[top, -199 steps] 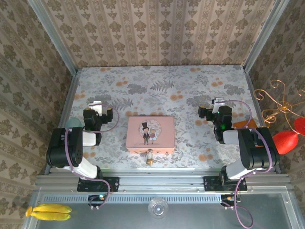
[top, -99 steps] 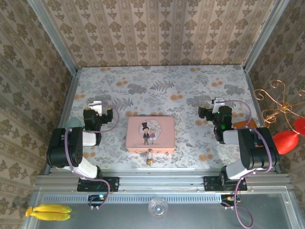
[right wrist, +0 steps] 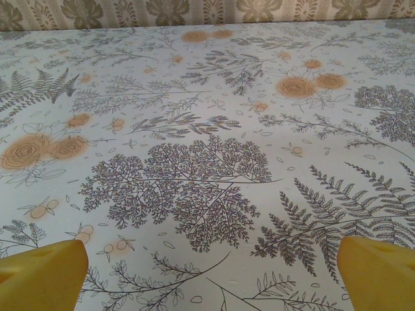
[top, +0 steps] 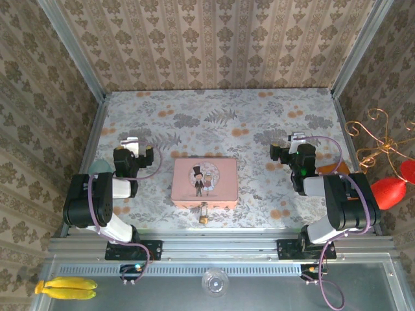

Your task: Unlock the padlock with the key

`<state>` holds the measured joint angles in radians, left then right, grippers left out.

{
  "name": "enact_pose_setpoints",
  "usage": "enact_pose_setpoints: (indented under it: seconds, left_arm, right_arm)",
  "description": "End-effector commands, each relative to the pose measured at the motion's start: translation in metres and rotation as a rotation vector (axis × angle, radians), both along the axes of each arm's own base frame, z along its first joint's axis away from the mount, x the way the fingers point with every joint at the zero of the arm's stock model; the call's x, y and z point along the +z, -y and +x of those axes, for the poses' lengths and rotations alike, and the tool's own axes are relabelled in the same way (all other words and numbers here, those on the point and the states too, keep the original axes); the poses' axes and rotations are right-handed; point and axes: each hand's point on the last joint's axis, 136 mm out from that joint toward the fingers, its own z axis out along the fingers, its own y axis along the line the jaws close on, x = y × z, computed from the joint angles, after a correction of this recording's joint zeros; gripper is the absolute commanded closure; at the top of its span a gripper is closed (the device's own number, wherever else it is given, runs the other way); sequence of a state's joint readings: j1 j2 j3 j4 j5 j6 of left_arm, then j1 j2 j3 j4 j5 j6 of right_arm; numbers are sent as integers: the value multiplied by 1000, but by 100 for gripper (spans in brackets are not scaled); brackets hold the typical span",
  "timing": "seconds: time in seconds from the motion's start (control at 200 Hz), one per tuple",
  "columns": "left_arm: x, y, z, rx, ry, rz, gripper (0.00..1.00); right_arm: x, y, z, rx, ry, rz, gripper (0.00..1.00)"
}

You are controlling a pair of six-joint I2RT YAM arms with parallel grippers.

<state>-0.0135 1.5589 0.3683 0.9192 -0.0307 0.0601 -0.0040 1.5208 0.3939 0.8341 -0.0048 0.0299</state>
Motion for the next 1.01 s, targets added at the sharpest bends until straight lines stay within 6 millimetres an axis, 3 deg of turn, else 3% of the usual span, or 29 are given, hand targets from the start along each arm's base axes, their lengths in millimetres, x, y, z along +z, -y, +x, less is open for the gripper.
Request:
enact_pose_setpoints:
  seconds: [0.0, 0.085, 0.17, 0.22, 0.275, 0.41, 0.595, 0.725, 0.795, 0.86, 1.0]
  left_arm:
    - [10, 4, 7, -15, 26, 4, 0]
    - [12, 7, 6, -35, 36, 11, 0]
    - [24, 23, -2, -108, 65, 37, 0]
    - [31, 32, -8, -138, 79, 62, 0]
    - [44, 43, -15, -171, 105, 100, 0]
    - [85, 60, -26, -169, 173, 151, 0]
    - [139, 19, -32, 145, 117, -63, 0]
    - [175, 23, -50, 124, 152, -183, 0]
    - [185, 20, -66, 138, 158, -305, 0]
    - [193, 18, -80, 120, 184, -436, 0]
    - [202, 8, -112, 79, 291, -619, 0]
  right_arm:
    - [6, 1, 6, -9, 18, 0, 0]
    - [8, -3, 6, 17, 22, -2, 0]
    - [17, -23, 1, 130, 31, -21, 0]
    - [23, -23, -3, 127, 56, -22, 0]
    - [26, -29, -8, 156, 38, -44, 0]
    - [59, -50, -16, 204, 55, -110, 0]
    - [132, -54, -35, 181, 102, 12, 0]
    - [188, -49, -66, 129, 185, 163, 0]
    - [203, -29, -84, -15, 195, 292, 0]
    - [204, -1, -104, -218, 194, 467, 0]
    - [216, -27, -121, -46, 148, 506, 0]
